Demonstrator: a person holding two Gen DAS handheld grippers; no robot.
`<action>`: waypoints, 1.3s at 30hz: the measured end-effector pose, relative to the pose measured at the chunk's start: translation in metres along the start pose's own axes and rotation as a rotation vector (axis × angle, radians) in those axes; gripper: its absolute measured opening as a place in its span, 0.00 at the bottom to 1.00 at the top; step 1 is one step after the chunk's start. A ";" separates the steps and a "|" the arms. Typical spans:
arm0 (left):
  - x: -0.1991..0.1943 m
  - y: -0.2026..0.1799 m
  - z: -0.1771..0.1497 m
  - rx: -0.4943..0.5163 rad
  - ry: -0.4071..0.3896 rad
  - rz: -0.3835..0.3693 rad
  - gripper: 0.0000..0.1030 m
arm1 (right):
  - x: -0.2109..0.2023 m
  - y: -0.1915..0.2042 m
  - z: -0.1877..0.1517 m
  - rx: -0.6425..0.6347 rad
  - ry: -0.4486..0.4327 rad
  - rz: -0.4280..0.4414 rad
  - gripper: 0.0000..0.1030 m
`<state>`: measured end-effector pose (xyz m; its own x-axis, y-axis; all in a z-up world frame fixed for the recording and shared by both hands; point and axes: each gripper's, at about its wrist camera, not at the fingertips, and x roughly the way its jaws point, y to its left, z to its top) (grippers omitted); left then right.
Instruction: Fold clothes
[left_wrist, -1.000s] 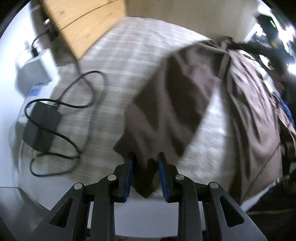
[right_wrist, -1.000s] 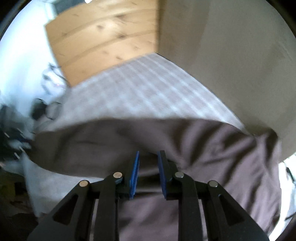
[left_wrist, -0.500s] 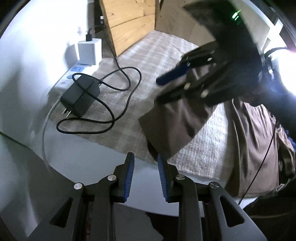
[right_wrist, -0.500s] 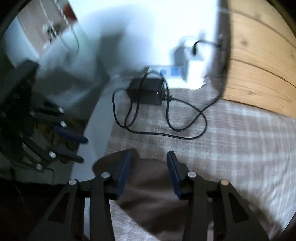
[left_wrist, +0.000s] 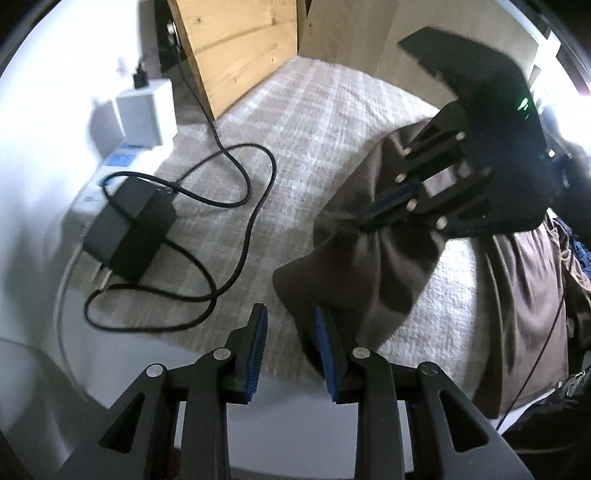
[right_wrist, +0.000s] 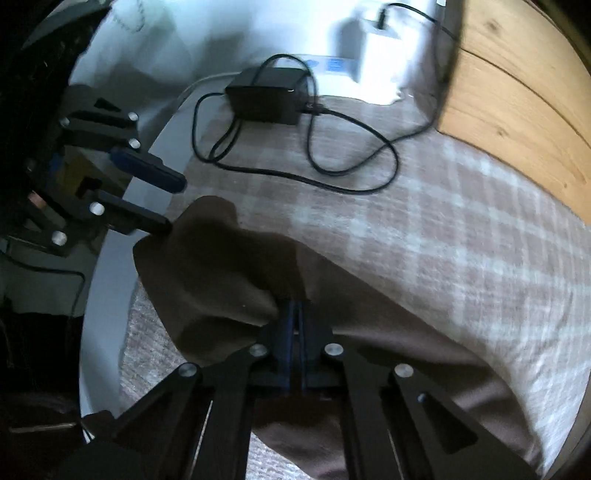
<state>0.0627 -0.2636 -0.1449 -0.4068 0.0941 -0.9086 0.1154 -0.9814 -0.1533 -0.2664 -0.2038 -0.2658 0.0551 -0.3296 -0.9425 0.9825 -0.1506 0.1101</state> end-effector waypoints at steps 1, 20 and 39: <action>0.004 0.000 0.002 -0.002 0.008 0.004 0.25 | -0.001 -0.004 -0.001 0.015 0.008 -0.015 0.00; -0.008 -0.003 0.009 0.042 0.015 -0.038 0.26 | -0.005 0.017 0.015 -0.218 -0.081 0.116 0.09; 0.007 -0.020 0.049 0.181 0.095 -0.330 0.49 | -0.038 0.032 -0.024 -0.293 -0.258 0.149 0.07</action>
